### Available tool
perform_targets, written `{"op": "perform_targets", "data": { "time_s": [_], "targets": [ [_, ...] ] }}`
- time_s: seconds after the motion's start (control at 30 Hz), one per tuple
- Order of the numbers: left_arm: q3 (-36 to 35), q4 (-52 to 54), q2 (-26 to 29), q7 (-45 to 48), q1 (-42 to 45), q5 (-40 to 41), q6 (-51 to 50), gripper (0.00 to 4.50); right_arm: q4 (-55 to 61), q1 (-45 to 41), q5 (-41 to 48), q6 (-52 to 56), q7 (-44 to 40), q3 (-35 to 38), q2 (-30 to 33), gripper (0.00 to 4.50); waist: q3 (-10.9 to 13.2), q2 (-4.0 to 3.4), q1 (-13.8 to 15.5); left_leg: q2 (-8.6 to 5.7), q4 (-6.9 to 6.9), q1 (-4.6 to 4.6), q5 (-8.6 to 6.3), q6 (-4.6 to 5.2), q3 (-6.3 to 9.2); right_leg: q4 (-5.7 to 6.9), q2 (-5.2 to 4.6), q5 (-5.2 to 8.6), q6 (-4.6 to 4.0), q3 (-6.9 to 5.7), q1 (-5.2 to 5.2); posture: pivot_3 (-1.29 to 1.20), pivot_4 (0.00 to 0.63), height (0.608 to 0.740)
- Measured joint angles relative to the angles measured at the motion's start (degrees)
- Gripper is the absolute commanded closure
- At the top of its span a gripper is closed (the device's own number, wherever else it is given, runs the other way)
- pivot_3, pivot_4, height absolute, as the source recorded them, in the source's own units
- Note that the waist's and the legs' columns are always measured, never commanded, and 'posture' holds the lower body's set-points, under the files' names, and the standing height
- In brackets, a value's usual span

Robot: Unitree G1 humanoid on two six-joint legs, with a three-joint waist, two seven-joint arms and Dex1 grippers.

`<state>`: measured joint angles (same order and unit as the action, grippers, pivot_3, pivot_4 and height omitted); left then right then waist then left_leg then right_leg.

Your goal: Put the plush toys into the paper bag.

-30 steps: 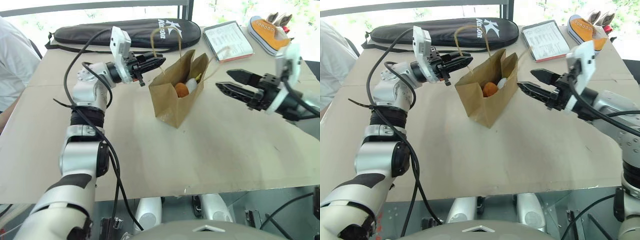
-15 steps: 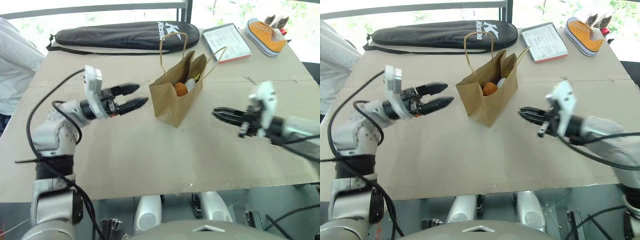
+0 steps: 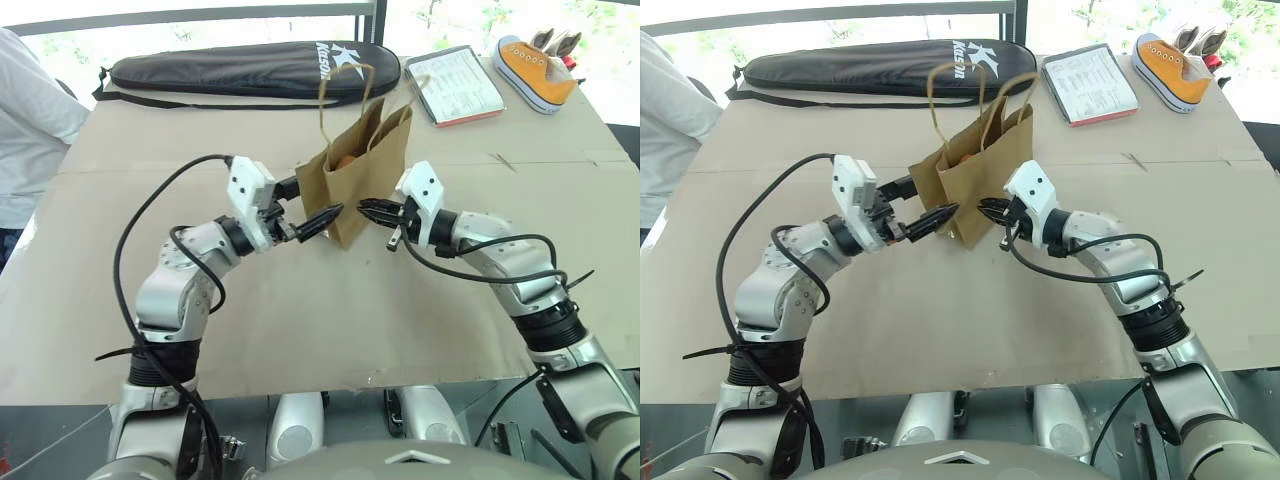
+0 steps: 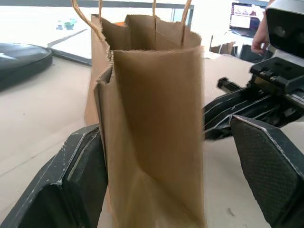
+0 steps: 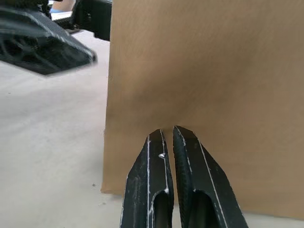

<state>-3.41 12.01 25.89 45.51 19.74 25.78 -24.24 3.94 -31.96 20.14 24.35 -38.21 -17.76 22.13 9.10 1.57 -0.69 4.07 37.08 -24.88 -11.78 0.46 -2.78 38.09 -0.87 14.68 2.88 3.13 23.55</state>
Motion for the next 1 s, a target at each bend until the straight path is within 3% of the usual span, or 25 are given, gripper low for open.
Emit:
{"op": "perform_targets", "data": {
  "time_s": [0.2, 0.5, 0.6, 0.7, 0.83, 0.93, 1.0],
  "targets": [
    [1.83, -0.18, -6.14, -7.31, 0.18, -3.84, 3.35, 0.28, -2.05, -0.02, -1.21, -0.76, -0.02, 0.55, -4.41, 4.46, 0.0, 0.0, 0.0, 0.0, 0.06, 0.02, 0.0, 0.0, -0.01, 0.03, 0.0, -0.01, 0.01, 0.01, -0.02, 0.0, 0.15, 0.74],
    [1.93, -6.33, -6.42, -6.84, 1.1, -6.31, 9.43, 4.22, -1.86, 3.0, -2.95, -1.94, 0.85, 3.21, -4.65, 4.5, 0.0, 0.0, 0.1, -0.01, 0.04, 0.01, 0.0, 0.0, -0.01, 0.02, -0.01, -0.01, 0.0, 0.0, -0.02, 0.0, 0.15, 0.74],
    [1.88, -9.52, -5.81, -5.12, 2.19, -6.57, 11.85, 4.4, 1.87, 5.86, -2.67, -1.55, 1.39, 5.7, -3.33, 4.5, 0.0, 0.0, 0.17, -0.02, 0.05, 0.0, 0.0, 0.0, -0.01, 0.01, -0.01, -0.01, 0.01, -0.01, -0.02, 0.0, 0.15, 0.74],
    [1.78, -14.93, -3.61, 1.26, 5.34, -5.88, 15.86, 4.5, 10.1, 11.08, -0.38, -0.72, 1.24, 10.41, 0.0, 3.65, 0.0, 0.0, 0.33, -0.02, 0.04, -0.01, 0.0, -0.01, 0.01, 0.0, -0.01, 0.0, 0.0, -0.03, -0.02, 0.0, 0.15, 0.74],
    [1.46, -23.99, 2.22, 16.11, 10.85, -2.46, 18.22, 4.5, 20.42, 23.91, 1.18, -1.03, -4.33, 17.22, 11.97, 1.75, 0.0, 0.0, 0.61, -0.05, -0.03, 0.0, -0.01, -0.01, 0.01, -0.11, -0.02, 0.02, 0.0, -0.05, -0.04, 0.0, 0.15, 0.74],
    [1.32, -34.3, 5.45, 24.93, 15.95, -2.82, 23.07, 4.5, 23.68, 33.94, 3.37, -0.72, -8.01, 23.62, 17.05, 0.21, 0.01, -0.02, 0.43, -0.06, -0.02, 0.01, 0.0, 0.0, 0.01, -0.07, 0.0, 0.02, 0.0, -0.04, -0.03, 0.0, 0.15, 0.74],
    [1.69, -41.84, 5.92, 29.16, 20.79, -4.34, 28.23, 4.5, 25.8, 38.59, 4.57, -1.03, -9.67, 29.4, 19.82, 0.1, 0.01, -0.02, 0.3, -0.05, 0.06, 0.01, 0.0, 0.0, 0.01, -0.06, 0.01, 0.02, 0.01, -0.04, -0.05, 0.0, 0.15, 0.74]
  ]
}}
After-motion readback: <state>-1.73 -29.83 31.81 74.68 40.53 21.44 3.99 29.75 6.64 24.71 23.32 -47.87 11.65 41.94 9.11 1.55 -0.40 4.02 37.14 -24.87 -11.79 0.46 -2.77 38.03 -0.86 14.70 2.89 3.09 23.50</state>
